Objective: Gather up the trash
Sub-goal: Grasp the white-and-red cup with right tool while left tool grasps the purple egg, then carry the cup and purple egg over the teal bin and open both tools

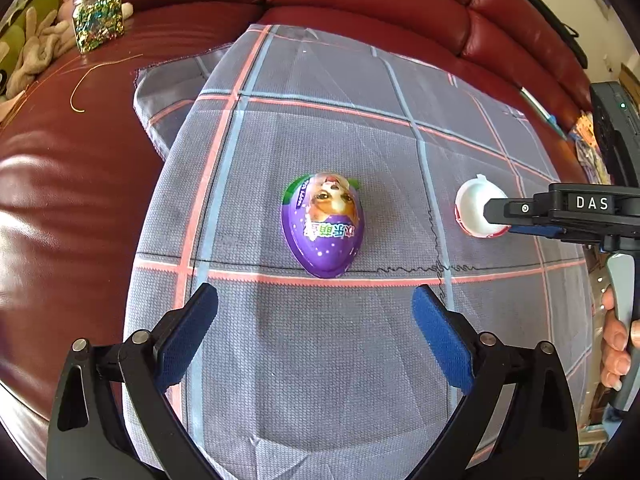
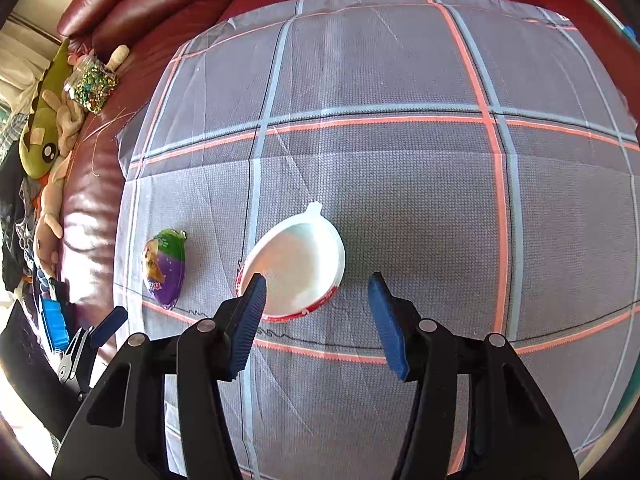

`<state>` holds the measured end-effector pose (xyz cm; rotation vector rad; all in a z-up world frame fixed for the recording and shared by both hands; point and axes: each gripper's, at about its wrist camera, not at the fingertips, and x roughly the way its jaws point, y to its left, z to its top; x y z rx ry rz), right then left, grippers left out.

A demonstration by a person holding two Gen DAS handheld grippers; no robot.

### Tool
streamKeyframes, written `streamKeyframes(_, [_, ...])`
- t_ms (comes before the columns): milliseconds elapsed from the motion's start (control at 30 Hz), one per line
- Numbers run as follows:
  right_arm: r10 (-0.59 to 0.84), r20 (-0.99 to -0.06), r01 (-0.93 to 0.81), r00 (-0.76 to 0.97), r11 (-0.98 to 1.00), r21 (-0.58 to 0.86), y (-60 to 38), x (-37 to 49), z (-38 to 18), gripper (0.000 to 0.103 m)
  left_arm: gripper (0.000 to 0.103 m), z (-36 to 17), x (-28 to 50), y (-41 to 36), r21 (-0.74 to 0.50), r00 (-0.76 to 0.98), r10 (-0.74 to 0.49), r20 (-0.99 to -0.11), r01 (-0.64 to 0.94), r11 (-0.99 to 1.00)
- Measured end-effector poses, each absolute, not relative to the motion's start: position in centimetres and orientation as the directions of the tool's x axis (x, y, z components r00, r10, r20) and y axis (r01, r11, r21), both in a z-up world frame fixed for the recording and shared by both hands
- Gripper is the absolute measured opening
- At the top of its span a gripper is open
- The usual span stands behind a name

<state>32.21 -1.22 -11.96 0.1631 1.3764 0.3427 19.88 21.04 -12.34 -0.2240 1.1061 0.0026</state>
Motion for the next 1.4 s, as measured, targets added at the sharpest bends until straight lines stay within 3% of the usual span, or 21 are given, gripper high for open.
streamKeyframes(67, [0.316,-0.935,-0.158,0.160,0.943,0.291,-0.7,32.3,-12.4,0.034,0.098,-12.5,20.4,21.3,-0.175,0.449,-0.106,-0.887,-0.115,0.978])
streamKeyframes(133, [0.293,-0.942,-0.187,0.162,0.947,0.263,-0.2,32.1,-12.8,0.011,0.098,-12.6,21.0,21.2,-0.170,0.449,-0.105,-0.887,-0.107,0.980])
streamKeyframes(233, [0.291,-0.936,-0.216,0.198,0.944,0.248,-0.2,31.6,-12.3,0.005,0.097,-12.7,21.7,20.9,-0.154,0.455,-0.097,-0.885,-0.091,0.984])
streamKeyframes(300, [0.283,-0.934,-0.209,0.219,0.948,0.239,-0.8,31.5,-12.0,0.005,0.094,-12.9,22.1,20.8,-0.146,0.460,-0.091,-0.883,-0.086,0.986])
streamKeyframes(333, [0.279,-0.933,-0.205,0.227,0.950,0.234,-1.2,31.4,-11.8,0.005,0.083,-13.0,22.3,20.7,-0.139,0.460,-0.085,-0.884,-0.084,0.987])
streamKeyframes(400, [0.283,-0.932,-0.200,0.228,0.950,0.240,-1.9,31.3,-11.8,0.005,0.075,-13.2,22.9,20.5,-0.119,0.459,-0.070,-0.886,-0.078,0.990])
streamKeyframes(633, [0.290,-0.930,-0.208,0.228,0.947,0.244,-2.9,30.7,-12.0,0.005,0.073,-13.6,24.4,19.4,-0.042,0.466,-0.018,-0.885,-0.041,0.998])
streamKeyframes(667, [0.290,-0.929,-0.208,0.230,0.947,0.244,-3.0,30.7,-12.1,0.005,0.069,-13.6,24.4,19.1,-0.024,0.474,-0.005,-0.881,-0.034,0.999])
streamKeyframes(700, [0.291,-0.928,-0.210,0.232,0.947,0.244,-3.1,30.6,-12.0,0.005,0.051,-13.6,24.3,18.9,0.003,0.486,0.018,-0.874,-0.031,1.000])
streamKeyframes(1000, [0.316,-0.917,-0.202,0.244,0.941,0.271,-5.3,29.3,-11.3,0.005,0.052,-12.2,22.4,17.4,-0.069,0.507,-0.044,-0.861,-0.032,0.997])
streamKeyframes(1400, [0.342,-0.888,-0.116,0.308,0.940,0.321,-13.3,25.0,-8.5,0.005,0.052,-9.2,19.2,10.0,-0.103,0.524,-0.136,-0.841,0.092,0.990])
